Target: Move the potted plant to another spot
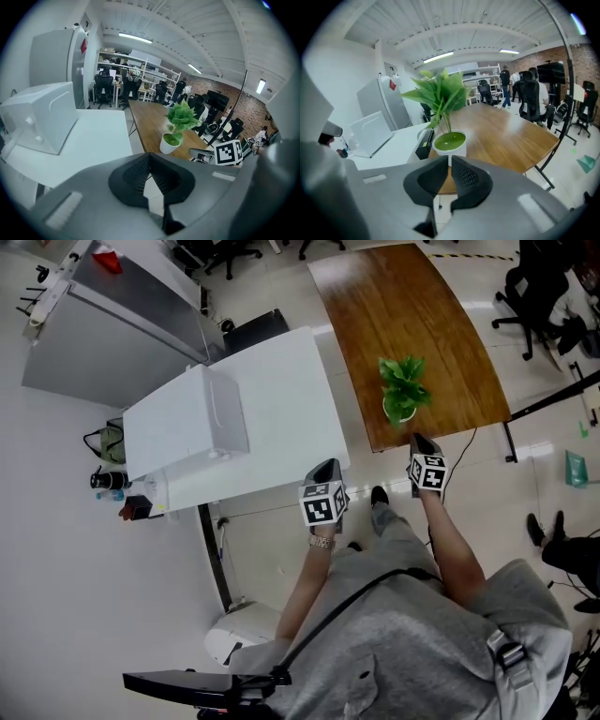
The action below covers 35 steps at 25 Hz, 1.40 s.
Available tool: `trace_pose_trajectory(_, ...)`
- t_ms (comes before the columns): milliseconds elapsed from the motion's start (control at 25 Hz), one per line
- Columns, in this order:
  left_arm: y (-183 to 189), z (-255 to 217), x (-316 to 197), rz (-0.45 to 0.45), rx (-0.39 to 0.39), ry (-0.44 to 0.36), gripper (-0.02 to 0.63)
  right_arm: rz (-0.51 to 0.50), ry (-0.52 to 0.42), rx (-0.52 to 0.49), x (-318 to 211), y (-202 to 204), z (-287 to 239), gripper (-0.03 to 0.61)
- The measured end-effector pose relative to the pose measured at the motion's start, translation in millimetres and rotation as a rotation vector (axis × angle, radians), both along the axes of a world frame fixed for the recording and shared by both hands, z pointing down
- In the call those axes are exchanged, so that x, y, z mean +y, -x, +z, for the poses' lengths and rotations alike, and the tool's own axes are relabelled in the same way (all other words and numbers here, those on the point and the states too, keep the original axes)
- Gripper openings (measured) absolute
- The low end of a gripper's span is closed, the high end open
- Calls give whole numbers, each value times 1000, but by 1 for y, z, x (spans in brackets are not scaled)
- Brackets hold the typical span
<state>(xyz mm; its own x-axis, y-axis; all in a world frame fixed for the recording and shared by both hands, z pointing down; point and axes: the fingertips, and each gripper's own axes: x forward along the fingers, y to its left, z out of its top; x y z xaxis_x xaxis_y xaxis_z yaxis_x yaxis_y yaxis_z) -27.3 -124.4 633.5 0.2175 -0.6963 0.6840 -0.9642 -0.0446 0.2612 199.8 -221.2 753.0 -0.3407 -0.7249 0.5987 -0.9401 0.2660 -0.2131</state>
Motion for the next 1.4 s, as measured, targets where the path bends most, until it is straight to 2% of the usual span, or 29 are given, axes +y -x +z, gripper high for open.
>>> trace_pose_trajectory(200,-3,-8,55,27,26,-58,15,-67,14,11,55,40,-18,17)
trace_pose_trajectory(400,1,3,154,26,54,-65,15,-72,75,-31,164,79,-44,11)
trace_pose_trajectory(600,15,6,228,-1,60,-40,15,-252,43,-71,264,133,-91,0)
trace_pose_trajectory(800,14,-22,242,7,69,-101,15,-374,11,-72,306,166,-130,0)
trace_pose_trajectory(1040,-7,-53,233,57,57,-168,15,-456,-46,-66,317,184,-163,0)
trace_pose_trajectory(1160,-19,-51,230,68,57,-163,15,-493,-56,-90,322,185,-173,0)
trace_pose_trajectory(1400,-42,-55,231,109,40,-164,15,-539,-17,-144,330,173,-173,0)
